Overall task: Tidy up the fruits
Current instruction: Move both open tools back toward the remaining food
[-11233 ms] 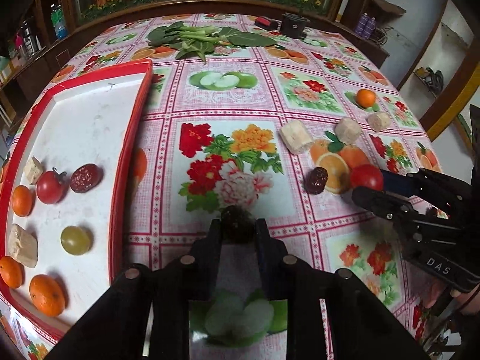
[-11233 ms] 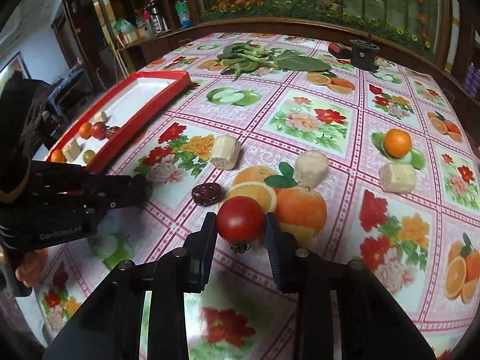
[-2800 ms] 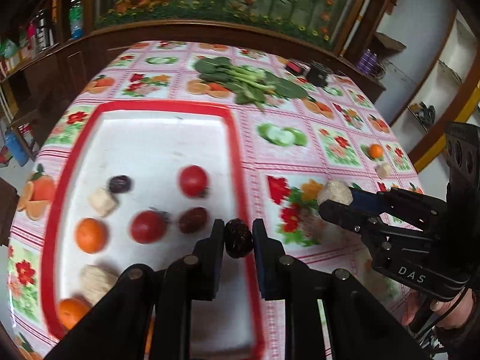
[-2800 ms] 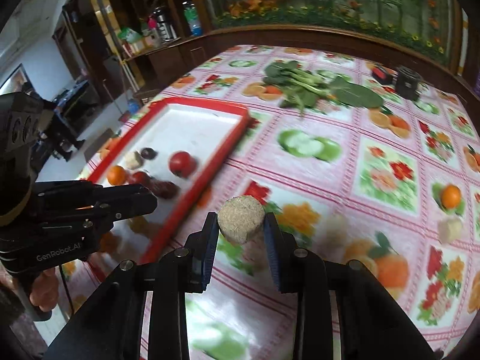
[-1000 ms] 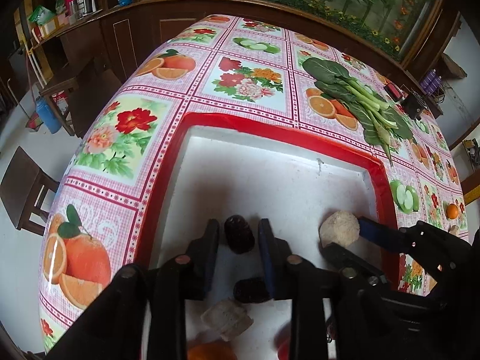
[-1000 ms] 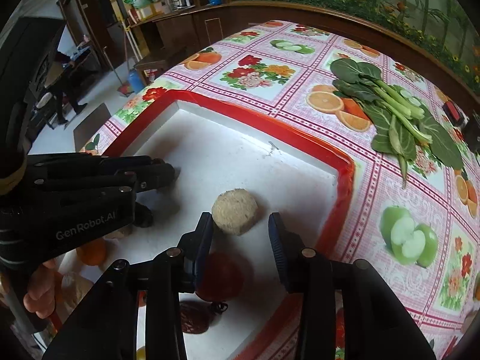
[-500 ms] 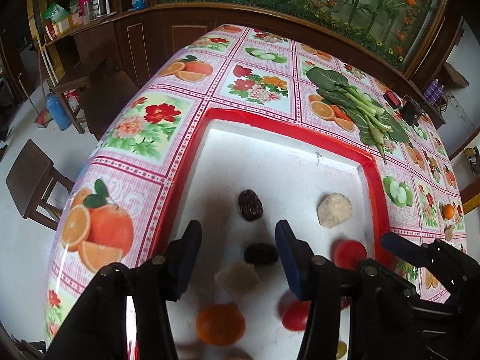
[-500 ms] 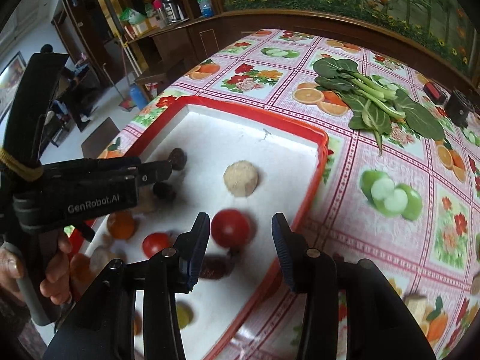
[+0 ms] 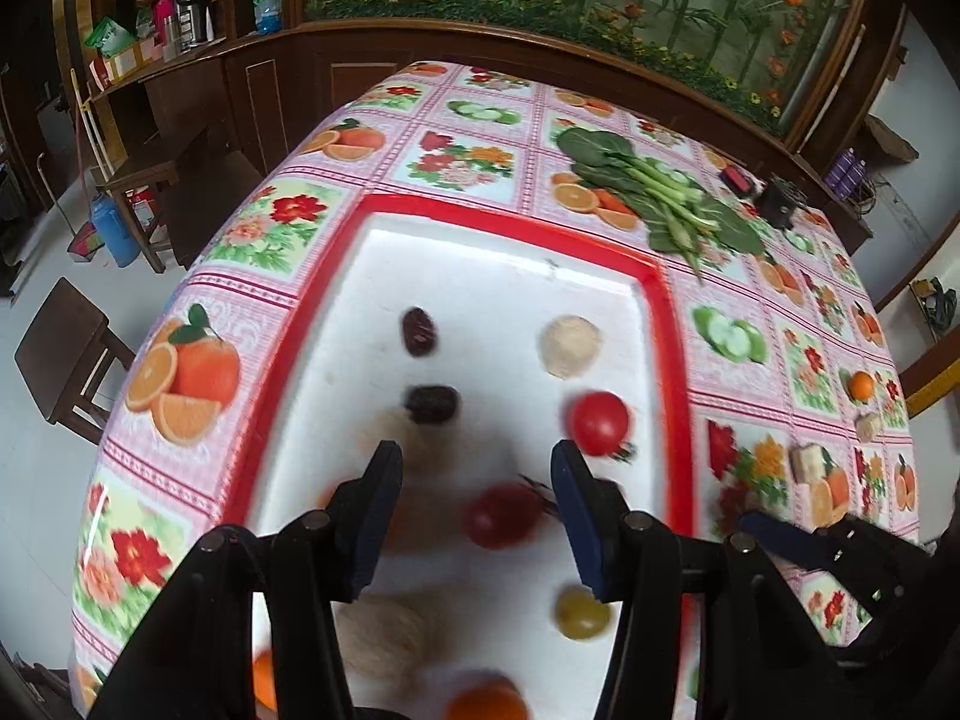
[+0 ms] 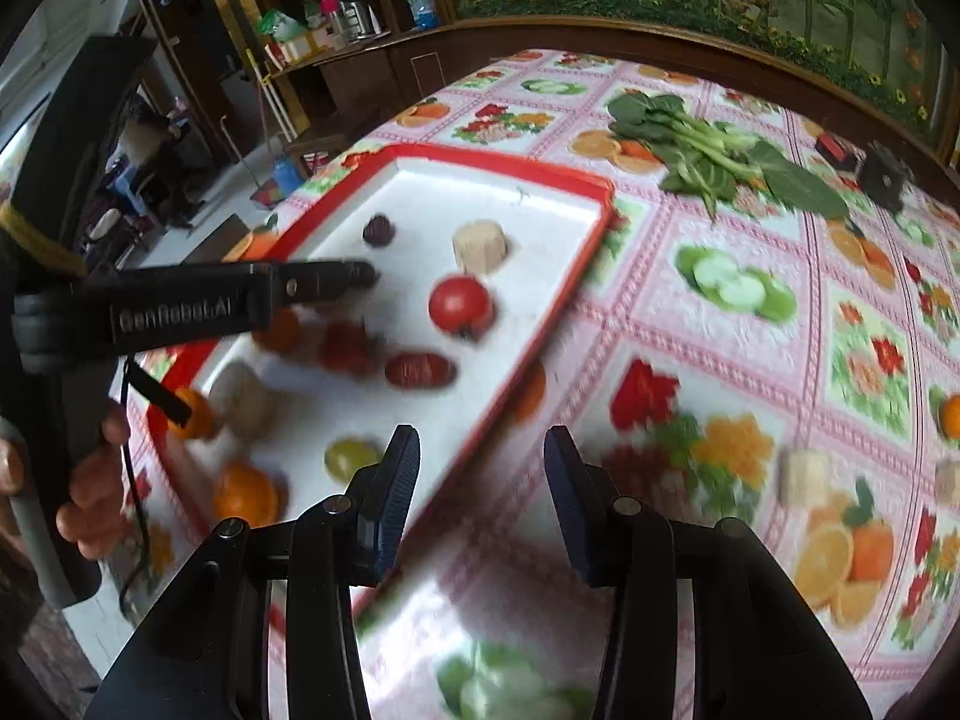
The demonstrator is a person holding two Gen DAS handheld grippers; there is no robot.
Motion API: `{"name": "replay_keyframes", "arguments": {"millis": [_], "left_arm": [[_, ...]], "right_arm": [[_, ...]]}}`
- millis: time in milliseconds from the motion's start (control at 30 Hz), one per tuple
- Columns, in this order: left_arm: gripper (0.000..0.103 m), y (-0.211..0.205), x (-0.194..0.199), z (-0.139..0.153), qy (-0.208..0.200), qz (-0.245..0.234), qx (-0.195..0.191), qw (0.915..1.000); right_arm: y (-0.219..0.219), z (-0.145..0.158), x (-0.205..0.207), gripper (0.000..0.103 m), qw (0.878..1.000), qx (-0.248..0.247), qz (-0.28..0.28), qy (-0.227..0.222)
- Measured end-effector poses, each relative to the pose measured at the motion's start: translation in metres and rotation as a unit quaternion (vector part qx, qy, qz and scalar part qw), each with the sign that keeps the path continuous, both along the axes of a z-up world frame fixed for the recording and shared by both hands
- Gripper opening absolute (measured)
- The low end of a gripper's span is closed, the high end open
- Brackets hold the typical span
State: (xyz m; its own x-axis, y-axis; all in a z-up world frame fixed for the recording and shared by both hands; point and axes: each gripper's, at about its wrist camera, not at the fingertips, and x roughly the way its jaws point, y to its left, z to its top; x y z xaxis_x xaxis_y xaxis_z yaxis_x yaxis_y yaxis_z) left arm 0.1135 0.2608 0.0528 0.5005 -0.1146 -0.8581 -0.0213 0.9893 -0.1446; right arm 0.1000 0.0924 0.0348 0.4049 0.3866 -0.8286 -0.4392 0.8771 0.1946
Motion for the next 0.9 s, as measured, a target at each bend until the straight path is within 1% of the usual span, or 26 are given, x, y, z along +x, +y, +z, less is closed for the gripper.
{"name": "replay_keyframes", "arguments": {"millis": [100,300,433,600,733,833,900], "left_arm": [[0.059,-0.021,-0.012,0.004,-0.003,-0.010,-0.003,0.9999],[0.060,-0.079,-0.025,0.002,0.008,-0.056,-0.003,0.9984],[0.062,-0.123,-0.032,-0.003,0.015,-0.092,0.002,0.9957],[0.062,-0.170,-0.032,-0.012,0.028,-0.120,0.007,0.9923],[0.062,-0.201,-0.022,-0.020,0.034,-0.123,0.011,0.9917],[0.062,-0.219,-0.011,-0.027,0.042,-0.112,0.006,0.9928],[0.062,-0.230,-0.005,-0.032,0.045,-0.104,0.010,0.9935]], "right_arm": [[-0.017,-0.006,-0.016,0.042,1.000,0.011,-0.001,0.015],[-0.059,-0.014,-0.045,0.043,1.000,0.012,-0.012,0.022],[-0.104,-0.017,-0.055,0.043,0.999,0.007,-0.045,0.018],[-0.170,-0.021,-0.057,0.043,0.994,-0.003,-0.110,0.020],[-0.216,-0.022,-0.059,0.043,0.988,0.009,-0.153,0.026],[-0.246,-0.020,-0.056,0.044,0.984,0.014,-0.178,0.019],[-0.262,-0.018,-0.050,0.044,0.981,0.018,-0.193,0.016]]}}
